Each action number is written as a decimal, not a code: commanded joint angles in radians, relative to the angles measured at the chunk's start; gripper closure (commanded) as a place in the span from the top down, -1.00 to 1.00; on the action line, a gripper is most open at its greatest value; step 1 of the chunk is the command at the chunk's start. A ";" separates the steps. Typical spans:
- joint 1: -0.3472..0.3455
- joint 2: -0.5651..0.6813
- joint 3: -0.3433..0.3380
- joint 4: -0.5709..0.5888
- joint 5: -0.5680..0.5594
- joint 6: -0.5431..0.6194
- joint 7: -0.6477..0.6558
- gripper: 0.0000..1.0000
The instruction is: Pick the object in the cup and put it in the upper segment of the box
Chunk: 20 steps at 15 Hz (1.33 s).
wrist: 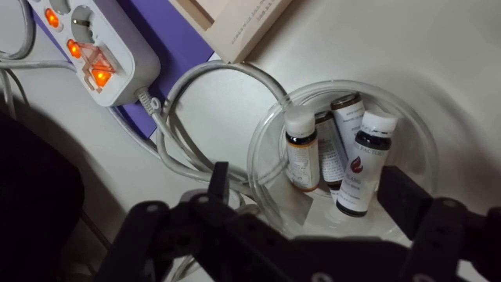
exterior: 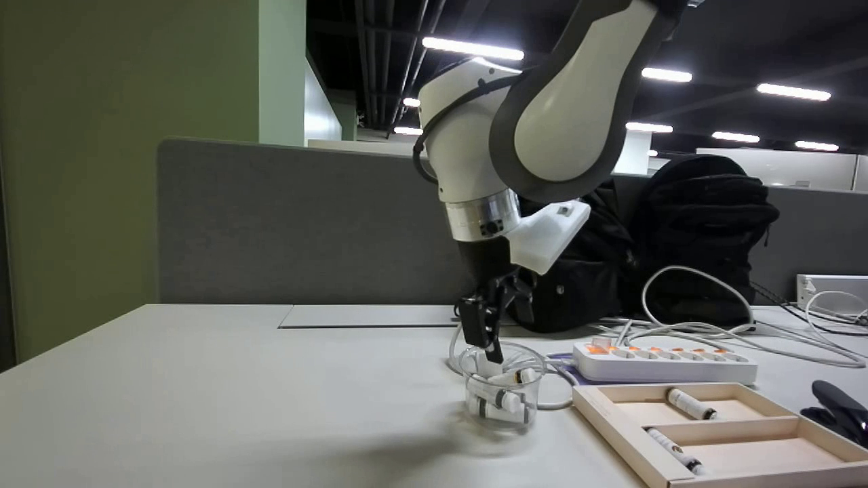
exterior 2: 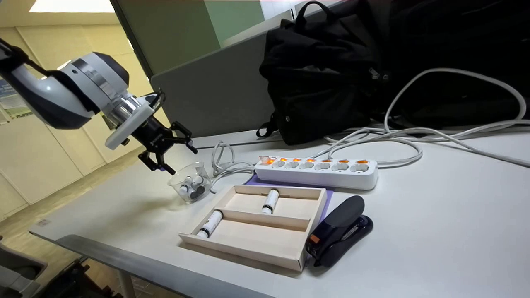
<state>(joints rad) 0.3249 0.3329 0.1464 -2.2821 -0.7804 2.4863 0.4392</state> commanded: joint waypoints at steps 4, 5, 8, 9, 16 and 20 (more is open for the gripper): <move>0.022 0.051 -0.060 0.009 -0.035 0.063 0.129 -0.11; 0.025 0.057 -0.065 0.009 -0.034 0.075 0.136 0.07; 0.039 0.066 -0.078 0.010 -0.033 0.103 0.159 0.31; 0.042 0.067 -0.078 0.009 -0.030 0.112 0.161 0.33; 0.071 0.080 -0.087 0.005 -0.024 0.149 0.186 0.41; 0.078 0.093 -0.094 0.000 -0.019 0.169 0.196 0.59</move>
<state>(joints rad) 0.3852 0.4159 0.0719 -2.2810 -0.7875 2.6344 0.5867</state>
